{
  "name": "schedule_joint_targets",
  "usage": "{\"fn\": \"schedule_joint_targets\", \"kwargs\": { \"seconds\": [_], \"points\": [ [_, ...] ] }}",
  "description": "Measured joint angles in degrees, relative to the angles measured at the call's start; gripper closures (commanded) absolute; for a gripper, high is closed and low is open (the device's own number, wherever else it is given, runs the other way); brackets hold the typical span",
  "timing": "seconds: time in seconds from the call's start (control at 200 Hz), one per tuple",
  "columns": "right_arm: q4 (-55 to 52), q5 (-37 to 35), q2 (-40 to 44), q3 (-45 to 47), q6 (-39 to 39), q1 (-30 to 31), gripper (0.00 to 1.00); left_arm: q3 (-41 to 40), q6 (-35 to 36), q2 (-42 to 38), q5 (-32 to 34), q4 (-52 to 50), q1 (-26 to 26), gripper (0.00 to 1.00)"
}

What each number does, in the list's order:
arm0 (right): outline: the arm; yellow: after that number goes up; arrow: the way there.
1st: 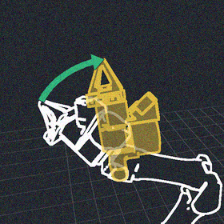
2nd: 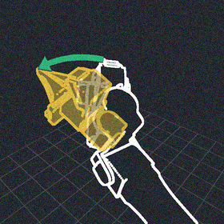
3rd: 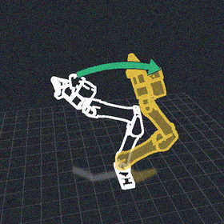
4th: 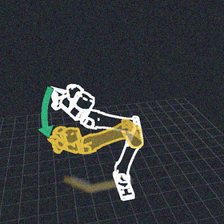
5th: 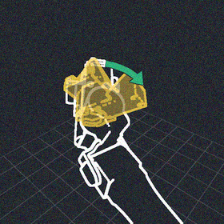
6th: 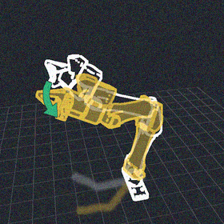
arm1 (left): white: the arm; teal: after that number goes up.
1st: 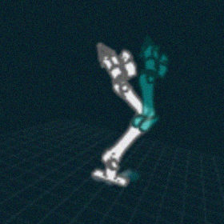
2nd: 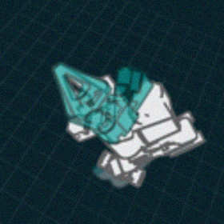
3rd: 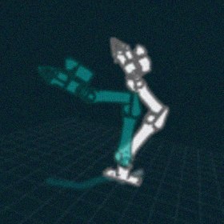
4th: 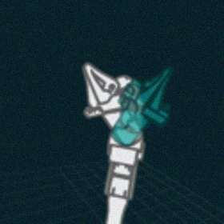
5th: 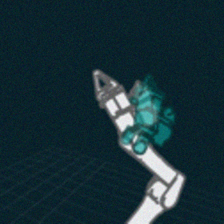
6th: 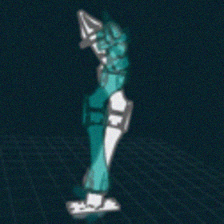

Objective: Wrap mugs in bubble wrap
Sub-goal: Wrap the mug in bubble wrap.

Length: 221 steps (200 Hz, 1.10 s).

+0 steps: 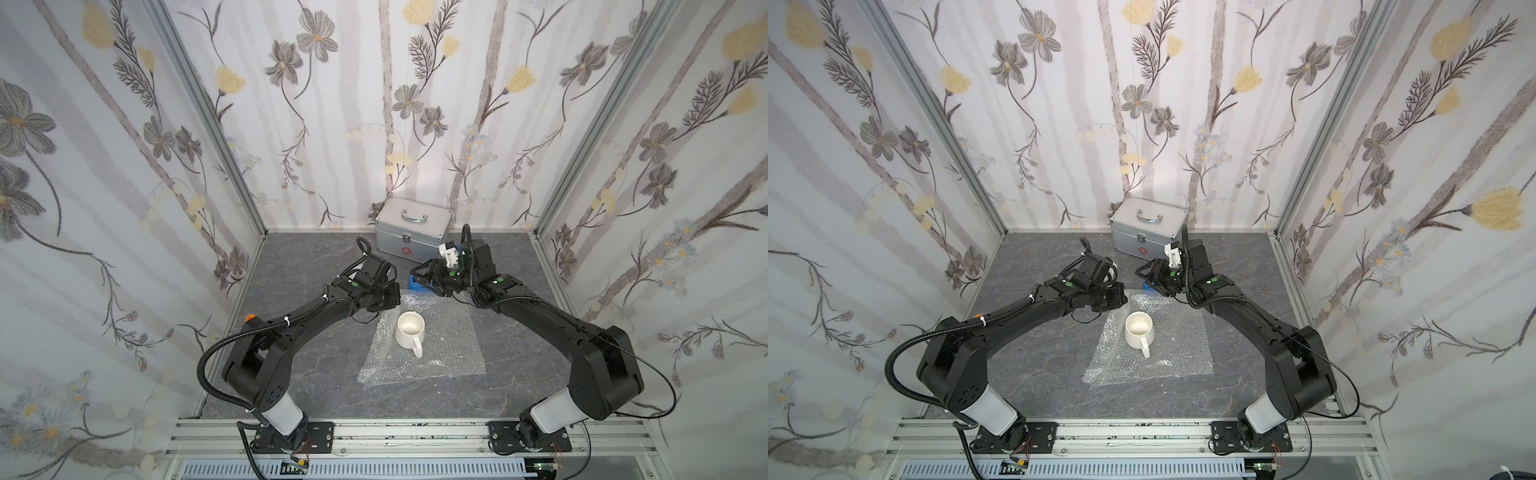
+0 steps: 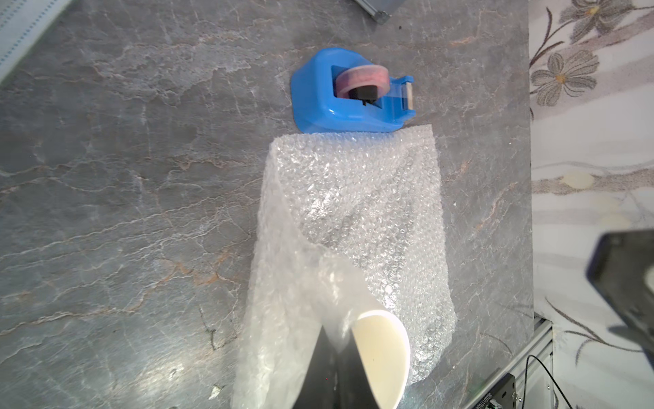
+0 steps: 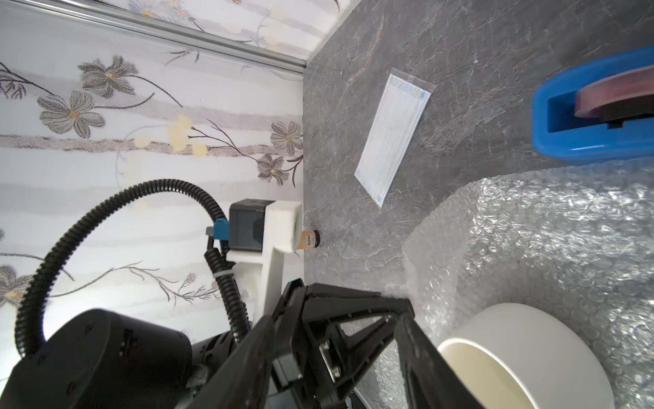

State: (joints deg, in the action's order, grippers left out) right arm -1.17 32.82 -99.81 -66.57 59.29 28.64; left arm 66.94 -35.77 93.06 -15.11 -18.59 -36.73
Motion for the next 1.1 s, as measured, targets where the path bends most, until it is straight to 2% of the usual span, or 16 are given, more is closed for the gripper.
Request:
{"fn": "schedule_joint_targets", "kwargs": {
  "seconds": [0.205, 0.58, 0.734, 0.974, 1.044, 1.104],
  "points": [
    [-0.74, 0.42, -2.60, -0.63, 0.50, 1.03, 0.41, -2.38, 1.60, -1.66, 0.17, 2.97, -1.75, 1.00],
    [-1.16, -1.25, -3.37, 2.38, 0.46, 3.58, 0.41, -7.48, 4.92, -5.35, 5.07, 7.80, -4.35, 1.00],
    [-1.55, -1.46, -4.02, 2.60, 0.50, 5.22, 0.45, -8.46, 5.60, -5.38, 5.03, 9.33, -5.25, 1.00],
    [-1.66, -1.99, -4.22, 4.04, 0.79, 6.38, 0.87, -10.10, 5.77, -6.27, 5.46, 10.88, -6.10, 0.98],
    [-1.81, -2.54, -3.74, 4.59, 1.09, 6.34, 0.97, -10.56, 5.77, -6.75, 5.46, 11.52, -6.21, 0.86],
    [-1.84, -2.80, -3.21, 4.90, 1.14, 6.36, 1.00, -10.99, 5.75, -7.48, 5.40, 11.98, -6.29, 0.67]
  ]
}}
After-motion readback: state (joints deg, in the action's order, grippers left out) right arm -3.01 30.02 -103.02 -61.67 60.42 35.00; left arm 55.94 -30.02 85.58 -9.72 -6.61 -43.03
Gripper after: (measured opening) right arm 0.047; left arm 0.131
